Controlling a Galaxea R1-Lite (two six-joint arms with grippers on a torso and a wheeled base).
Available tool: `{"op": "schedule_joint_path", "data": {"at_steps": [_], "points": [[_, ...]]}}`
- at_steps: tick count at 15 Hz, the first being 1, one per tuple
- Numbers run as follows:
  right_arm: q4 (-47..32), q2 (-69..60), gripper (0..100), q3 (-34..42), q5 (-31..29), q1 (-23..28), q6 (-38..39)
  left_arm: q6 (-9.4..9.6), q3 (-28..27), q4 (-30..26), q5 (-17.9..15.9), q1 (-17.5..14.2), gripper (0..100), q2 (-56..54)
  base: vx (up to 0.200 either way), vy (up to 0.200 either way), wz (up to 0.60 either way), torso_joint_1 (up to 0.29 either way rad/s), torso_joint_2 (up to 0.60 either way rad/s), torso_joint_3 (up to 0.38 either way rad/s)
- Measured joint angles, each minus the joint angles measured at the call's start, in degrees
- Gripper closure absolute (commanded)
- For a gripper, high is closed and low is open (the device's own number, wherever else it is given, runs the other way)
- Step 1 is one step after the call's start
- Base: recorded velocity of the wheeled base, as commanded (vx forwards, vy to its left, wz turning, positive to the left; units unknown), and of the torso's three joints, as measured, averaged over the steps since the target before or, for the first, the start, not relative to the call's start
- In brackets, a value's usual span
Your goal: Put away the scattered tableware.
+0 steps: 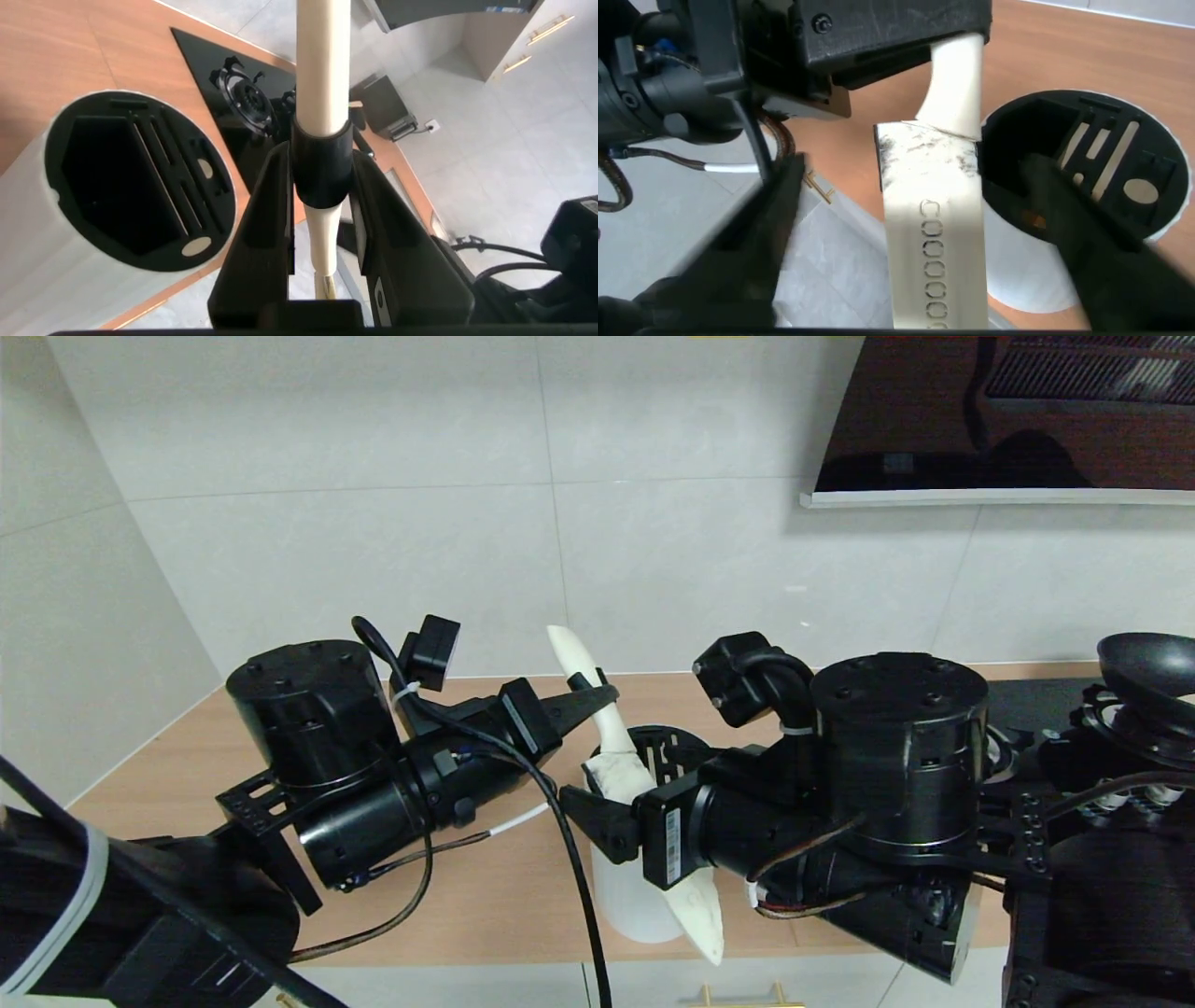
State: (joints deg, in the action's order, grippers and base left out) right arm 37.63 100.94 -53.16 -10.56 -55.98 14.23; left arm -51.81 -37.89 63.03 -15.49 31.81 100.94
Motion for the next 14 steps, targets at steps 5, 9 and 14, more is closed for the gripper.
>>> {"op": "schedule_joint_path", "data": {"at_steps": [5,9,14], "points": [[0.3,-0.7,0,-0.4,-1.1,2.8,-0.1,0.35,-0.5,-1.1,-0.1,0.0,100,-0.9,0.000,0.000,0.00,0.000,0.00,0.000],[0.1,-1.9,0,-2.2,-0.6,8.3,-0.2,2.71,-5.0,-15.4,2.3,0.0,100,-3.7,0.000,0.000,0.00,0.000,0.00,0.000],[0.0,-1.9,0,-3.7,-0.4,12.3,-0.2,9.09,-14.4,-23.5,21.9,0.0,100,-4.6,0.000,0.000,0.00,0.000,0.00,0.000]]}}
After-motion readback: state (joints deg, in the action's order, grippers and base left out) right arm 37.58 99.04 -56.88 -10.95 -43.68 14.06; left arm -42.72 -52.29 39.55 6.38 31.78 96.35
